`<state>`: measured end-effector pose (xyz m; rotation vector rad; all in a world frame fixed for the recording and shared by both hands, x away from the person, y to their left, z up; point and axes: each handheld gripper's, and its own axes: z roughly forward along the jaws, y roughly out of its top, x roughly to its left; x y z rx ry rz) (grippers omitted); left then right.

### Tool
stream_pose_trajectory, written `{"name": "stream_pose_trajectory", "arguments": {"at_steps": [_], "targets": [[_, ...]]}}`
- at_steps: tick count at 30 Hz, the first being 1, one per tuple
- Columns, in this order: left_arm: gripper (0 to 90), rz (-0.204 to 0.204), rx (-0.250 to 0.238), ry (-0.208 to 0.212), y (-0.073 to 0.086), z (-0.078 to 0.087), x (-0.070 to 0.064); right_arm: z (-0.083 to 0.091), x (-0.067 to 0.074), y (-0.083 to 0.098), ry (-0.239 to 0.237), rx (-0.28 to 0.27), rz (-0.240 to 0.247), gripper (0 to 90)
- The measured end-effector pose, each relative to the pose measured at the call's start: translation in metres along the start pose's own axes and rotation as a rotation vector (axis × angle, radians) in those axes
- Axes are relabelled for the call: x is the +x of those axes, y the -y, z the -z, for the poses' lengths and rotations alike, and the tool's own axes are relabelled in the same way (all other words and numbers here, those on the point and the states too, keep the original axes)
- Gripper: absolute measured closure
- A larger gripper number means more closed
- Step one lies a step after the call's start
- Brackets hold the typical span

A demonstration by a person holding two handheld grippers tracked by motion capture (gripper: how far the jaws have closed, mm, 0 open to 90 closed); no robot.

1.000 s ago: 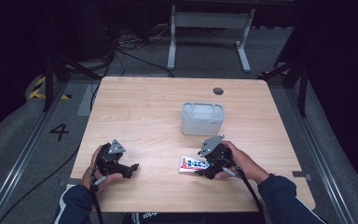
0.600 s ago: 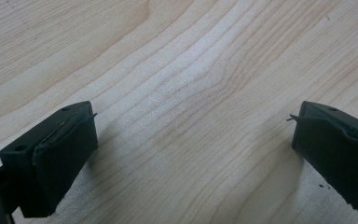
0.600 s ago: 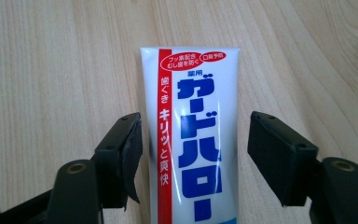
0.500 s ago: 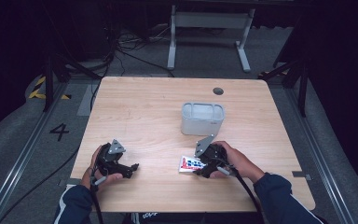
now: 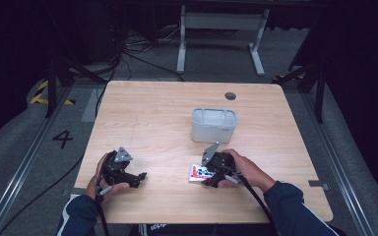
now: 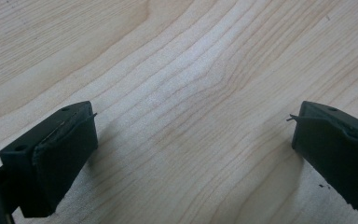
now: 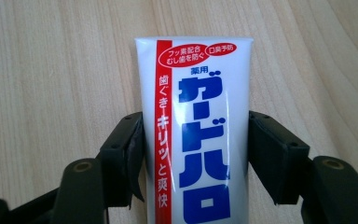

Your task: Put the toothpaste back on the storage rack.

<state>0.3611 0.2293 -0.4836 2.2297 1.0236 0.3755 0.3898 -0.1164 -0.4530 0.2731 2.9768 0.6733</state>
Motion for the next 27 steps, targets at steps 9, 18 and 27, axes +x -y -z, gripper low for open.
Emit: {"name": "stream_pose_trajectory", "arguments": {"at_steps": [9, 18, 27], "targets": [[0.5, 0.0, 0.0, 0.0, 0.0, 0.0, 0.0, 0.0003, -0.003, -0.002, -0.028, 0.025, -0.014, 41.4], [0.6, 0.0, 0.0, 0.0, 0.0, 0.0, 0.0, 0.0008, -0.0019, -0.0029, -0.029, 0.032, -0.014, 43.9], [0.5, 0.0, 0.0, 0.0, 0.0, 0.0, 0.0, 0.0022, 0.0006, -0.0035, -0.011, 0.036, 0.007, 49.0]]}}
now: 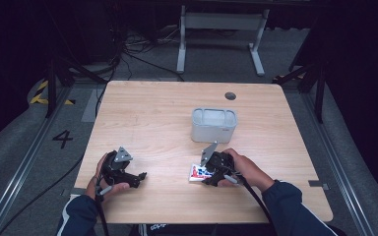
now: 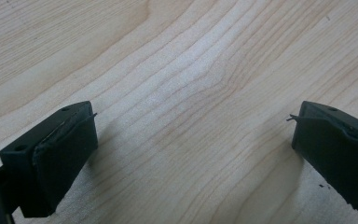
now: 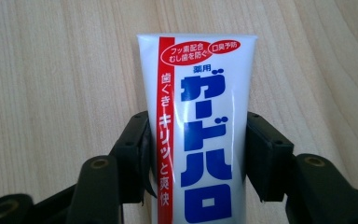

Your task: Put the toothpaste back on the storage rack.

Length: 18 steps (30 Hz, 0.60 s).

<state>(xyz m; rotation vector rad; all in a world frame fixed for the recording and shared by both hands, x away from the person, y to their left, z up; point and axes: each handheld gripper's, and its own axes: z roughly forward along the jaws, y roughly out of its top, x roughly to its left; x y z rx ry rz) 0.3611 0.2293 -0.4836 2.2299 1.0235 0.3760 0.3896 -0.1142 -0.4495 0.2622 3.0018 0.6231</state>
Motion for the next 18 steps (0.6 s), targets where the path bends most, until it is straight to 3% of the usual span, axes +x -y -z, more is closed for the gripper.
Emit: {"name": "stream_pose_trajectory", "arguments": {"at_steps": [18], "targets": [[0.5, 0.0, 0.0, 0.0, 0.0, 0.0, 0.0001, 0.0038, 0.0045, 0.0002, 0.038, -0.007, 0.029, 58.0]]}}
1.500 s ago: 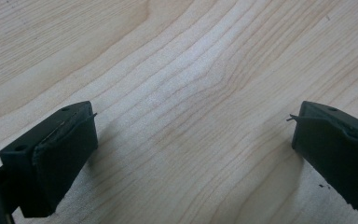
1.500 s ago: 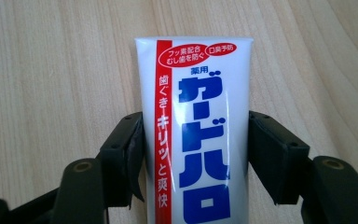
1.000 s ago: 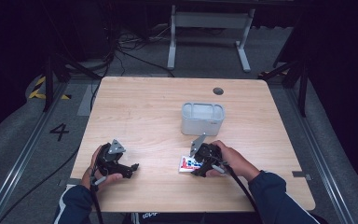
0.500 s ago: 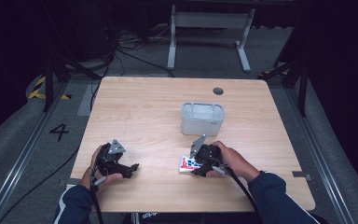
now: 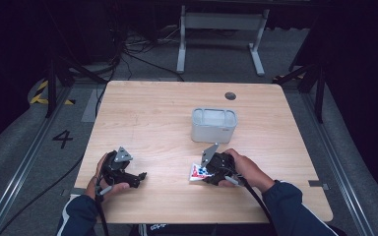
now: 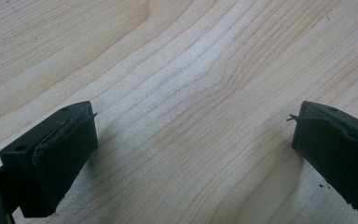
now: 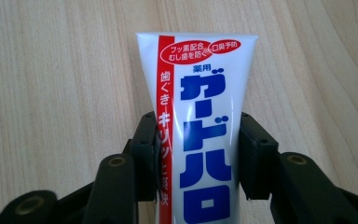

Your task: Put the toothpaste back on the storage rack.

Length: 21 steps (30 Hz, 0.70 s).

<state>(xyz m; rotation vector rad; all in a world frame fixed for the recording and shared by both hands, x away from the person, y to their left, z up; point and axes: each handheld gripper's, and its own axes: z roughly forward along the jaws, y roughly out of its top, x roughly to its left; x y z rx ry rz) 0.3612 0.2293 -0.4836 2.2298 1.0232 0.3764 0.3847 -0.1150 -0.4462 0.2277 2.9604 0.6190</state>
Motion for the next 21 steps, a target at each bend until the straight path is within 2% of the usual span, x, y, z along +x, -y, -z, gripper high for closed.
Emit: {"name": "stream_pose_trajectory", "arguments": {"at_steps": [21], "targets": [[0.6, -0.002, -0.002, -0.001, 0.0, 0.0, 0.0, 0.011, -0.003, 0.007, 0.001, -0.055, -0.013, 62.3]]}}
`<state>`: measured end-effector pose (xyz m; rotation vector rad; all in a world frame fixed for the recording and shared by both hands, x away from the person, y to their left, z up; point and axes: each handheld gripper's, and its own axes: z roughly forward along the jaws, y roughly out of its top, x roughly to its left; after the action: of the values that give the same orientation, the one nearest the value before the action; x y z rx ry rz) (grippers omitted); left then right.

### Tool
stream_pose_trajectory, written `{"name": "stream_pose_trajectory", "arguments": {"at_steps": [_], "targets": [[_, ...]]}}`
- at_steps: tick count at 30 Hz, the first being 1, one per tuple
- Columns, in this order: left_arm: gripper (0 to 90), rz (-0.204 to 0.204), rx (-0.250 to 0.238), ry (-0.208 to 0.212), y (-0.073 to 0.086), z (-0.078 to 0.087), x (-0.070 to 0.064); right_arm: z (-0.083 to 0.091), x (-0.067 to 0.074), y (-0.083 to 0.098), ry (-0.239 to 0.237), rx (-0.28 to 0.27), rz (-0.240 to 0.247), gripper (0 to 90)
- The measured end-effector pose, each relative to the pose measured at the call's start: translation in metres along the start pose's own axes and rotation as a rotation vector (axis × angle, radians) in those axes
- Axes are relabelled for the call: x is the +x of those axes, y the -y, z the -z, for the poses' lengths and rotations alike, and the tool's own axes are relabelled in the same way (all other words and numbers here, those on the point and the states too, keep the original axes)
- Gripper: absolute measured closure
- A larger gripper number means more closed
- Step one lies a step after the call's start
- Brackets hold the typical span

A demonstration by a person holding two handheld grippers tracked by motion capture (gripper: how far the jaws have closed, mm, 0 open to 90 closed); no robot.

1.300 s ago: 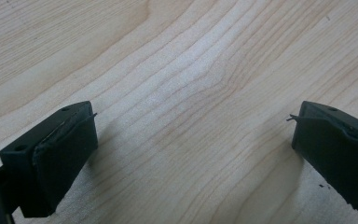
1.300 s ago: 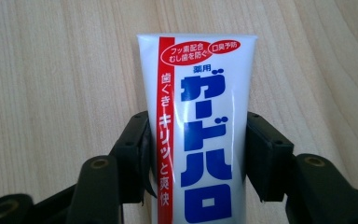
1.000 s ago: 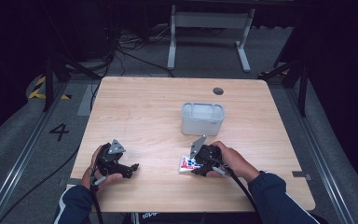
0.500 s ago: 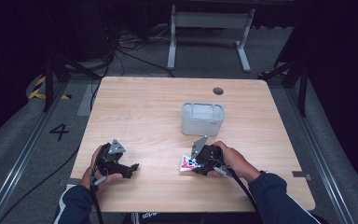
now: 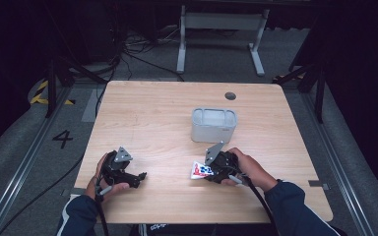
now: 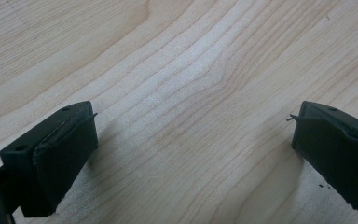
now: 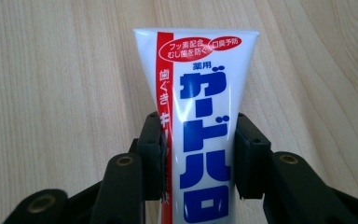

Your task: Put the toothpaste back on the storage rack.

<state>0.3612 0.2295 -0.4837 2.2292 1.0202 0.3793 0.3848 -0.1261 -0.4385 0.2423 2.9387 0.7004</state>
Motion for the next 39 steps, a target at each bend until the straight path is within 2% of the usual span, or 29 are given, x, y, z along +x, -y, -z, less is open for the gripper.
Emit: {"name": "stream_pose_trajectory", "arguments": {"at_steps": [15, 39], "targets": [[0.6, -0.006, 0.0, 0.0, 0.0, 0.0, 0.0, 0.024, -0.008, 0.012, 0.027, -0.085, -0.043, 63.6], [0.6, -0.006, 0.0, 0.0, 0.0, 0.0, 0.0, 0.062, -0.012, 0.025, 0.074, -0.213, -0.071, 64.3]]}}
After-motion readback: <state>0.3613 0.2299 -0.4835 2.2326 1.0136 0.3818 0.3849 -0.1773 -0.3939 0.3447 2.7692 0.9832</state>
